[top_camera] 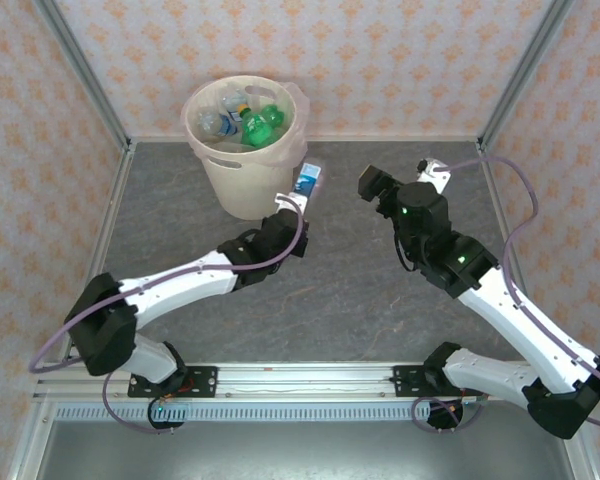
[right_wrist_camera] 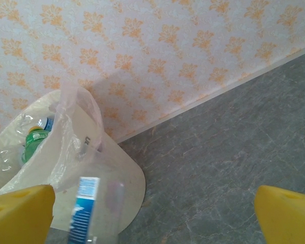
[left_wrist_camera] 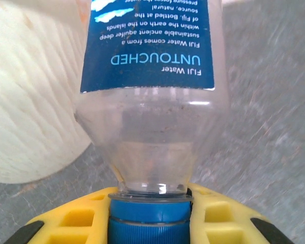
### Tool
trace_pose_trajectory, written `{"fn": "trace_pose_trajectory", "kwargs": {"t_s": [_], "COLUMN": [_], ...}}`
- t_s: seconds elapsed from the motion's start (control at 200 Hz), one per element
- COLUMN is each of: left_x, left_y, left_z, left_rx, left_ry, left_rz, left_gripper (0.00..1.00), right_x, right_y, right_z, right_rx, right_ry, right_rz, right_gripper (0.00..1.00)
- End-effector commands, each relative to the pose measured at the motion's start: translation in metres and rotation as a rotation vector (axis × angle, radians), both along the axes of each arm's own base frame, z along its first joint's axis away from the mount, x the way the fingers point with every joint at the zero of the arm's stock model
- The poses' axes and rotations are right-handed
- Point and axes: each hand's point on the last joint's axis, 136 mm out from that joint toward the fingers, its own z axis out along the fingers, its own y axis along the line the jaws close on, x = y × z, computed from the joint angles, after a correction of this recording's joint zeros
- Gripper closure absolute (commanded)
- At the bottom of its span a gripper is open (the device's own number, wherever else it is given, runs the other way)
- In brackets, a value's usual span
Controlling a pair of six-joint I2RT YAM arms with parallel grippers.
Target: Put the plastic bottles in the bin
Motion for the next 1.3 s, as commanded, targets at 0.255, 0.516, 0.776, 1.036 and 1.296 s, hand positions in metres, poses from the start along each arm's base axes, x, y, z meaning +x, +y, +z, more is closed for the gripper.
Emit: {"fn": "trace_pose_trajectory", "kwargs": {"t_s": [0.255,0.516,0.776,1.036,1.296], "left_x": [-0.002,0.025,0.06,0.094,0.112], "left_y": [0.035,0.092,0.136,0.138,0.14], "left_z": [0.138,0.186,0.201,0.186,0.176], "left_rx": [-0.243,-0.381,-0.483,-0.592,-0.63], "left_ry": [-0.189,-0.185,-0.135,-0.027,0.021], "left_rz": [0.138,0.308,0.448,0.456,0.464], "left_gripper": [0.74,0.75,0.75,0.75,0.13], "right_x": [0.008,0.005,-0.001,-0.008,-0.012], "right_y": [0.01,0.008,0.002,-0.002,-0.006], "right_z": [-0.005,-0.008,-0.01,-0.011,-0.012], "right_rx": [0.018,0.029,0.047,0.062,0.065], "right_ry": [-0.001,0.001,-0.002,0.001,0.005], "right_rz": [0.02,0.021,0.015,0.013,0.009], "right_gripper": [0.0,0.0,0.0,0.0,0.0]}}
